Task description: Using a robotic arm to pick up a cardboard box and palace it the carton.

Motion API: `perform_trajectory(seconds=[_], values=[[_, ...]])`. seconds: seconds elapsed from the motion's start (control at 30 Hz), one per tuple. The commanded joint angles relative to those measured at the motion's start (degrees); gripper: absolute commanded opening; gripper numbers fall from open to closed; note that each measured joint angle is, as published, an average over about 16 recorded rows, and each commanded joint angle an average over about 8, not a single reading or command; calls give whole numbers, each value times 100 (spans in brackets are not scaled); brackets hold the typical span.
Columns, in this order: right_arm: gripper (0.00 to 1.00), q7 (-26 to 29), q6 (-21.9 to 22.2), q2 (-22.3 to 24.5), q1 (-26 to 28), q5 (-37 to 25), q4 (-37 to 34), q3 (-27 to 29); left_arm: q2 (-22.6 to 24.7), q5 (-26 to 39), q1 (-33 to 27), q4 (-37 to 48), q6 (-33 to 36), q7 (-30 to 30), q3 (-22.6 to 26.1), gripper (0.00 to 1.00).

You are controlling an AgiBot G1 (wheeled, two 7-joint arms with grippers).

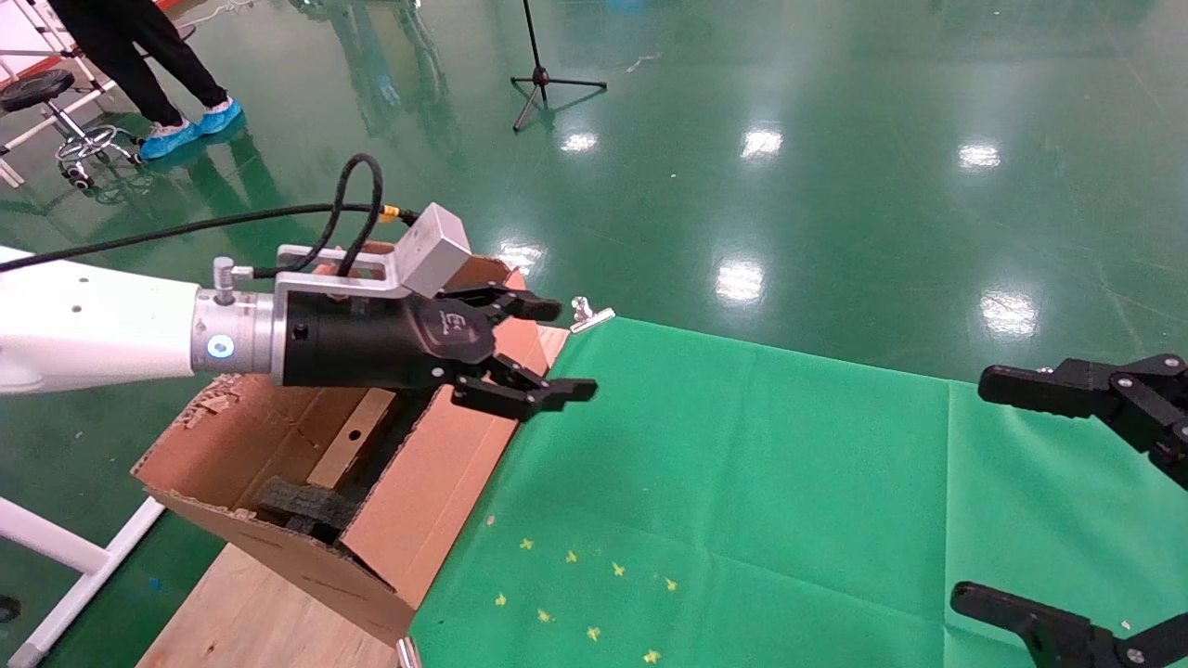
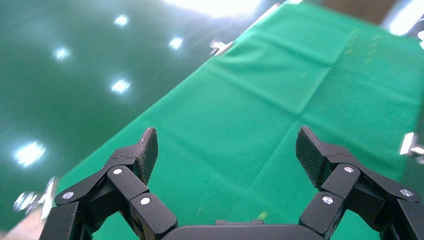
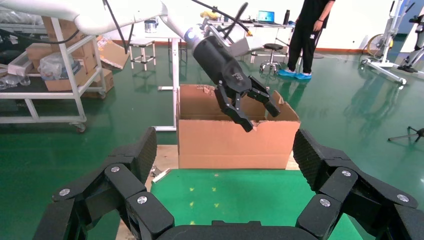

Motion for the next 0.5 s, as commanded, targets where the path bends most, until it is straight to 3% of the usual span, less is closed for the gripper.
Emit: perform_trajectory(seconds=[0.03,0.5], values=[[100,0,0,0,0,0,0,0,-17,-210,146,-166,70,71,-120,100],[100,-1,1,1,0,1,0,-2,-135,-1658,1157,-1310,556,560,-947,100]])
